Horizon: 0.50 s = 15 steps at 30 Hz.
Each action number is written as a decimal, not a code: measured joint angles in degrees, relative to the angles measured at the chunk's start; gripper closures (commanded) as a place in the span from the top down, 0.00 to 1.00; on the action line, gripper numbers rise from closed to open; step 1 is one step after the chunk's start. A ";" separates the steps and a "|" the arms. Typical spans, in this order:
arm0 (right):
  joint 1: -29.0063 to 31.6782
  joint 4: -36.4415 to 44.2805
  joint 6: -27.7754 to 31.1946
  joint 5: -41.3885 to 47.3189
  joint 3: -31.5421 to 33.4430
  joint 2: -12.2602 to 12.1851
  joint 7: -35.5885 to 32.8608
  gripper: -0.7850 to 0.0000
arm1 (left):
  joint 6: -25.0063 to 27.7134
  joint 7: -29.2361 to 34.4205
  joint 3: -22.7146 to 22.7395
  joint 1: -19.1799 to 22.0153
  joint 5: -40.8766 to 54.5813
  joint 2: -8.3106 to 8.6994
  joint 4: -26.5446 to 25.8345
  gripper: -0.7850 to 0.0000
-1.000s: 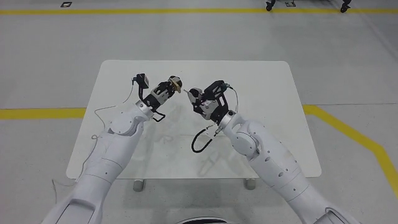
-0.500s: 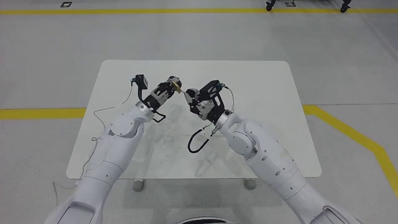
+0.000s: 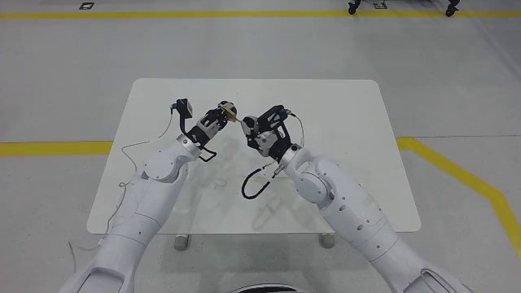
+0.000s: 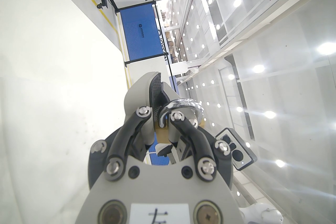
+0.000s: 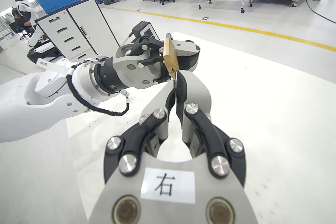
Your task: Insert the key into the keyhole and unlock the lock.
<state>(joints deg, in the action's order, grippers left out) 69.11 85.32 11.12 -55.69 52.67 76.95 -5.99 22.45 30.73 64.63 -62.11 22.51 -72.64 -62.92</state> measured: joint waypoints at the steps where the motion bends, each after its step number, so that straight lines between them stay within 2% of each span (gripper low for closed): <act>1: 0.03 0.06 0.09 -0.01 -0.01 0.03 0.07 0.00 | 0.00 0.00 0.08 -0.04 -0.02 -0.01 -0.04 0.00; 15: 1.04 1.08 0.34 -1.61 -0.06 0.30 1.23 0.00 | -1.05 1.06 1.06 -0.03 1.33 -0.24 0.51 0.00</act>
<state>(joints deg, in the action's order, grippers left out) 70.15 86.40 11.46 -57.30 52.61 77.25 -4.76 21.39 31.79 65.70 -62.14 23.83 -72.88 -62.41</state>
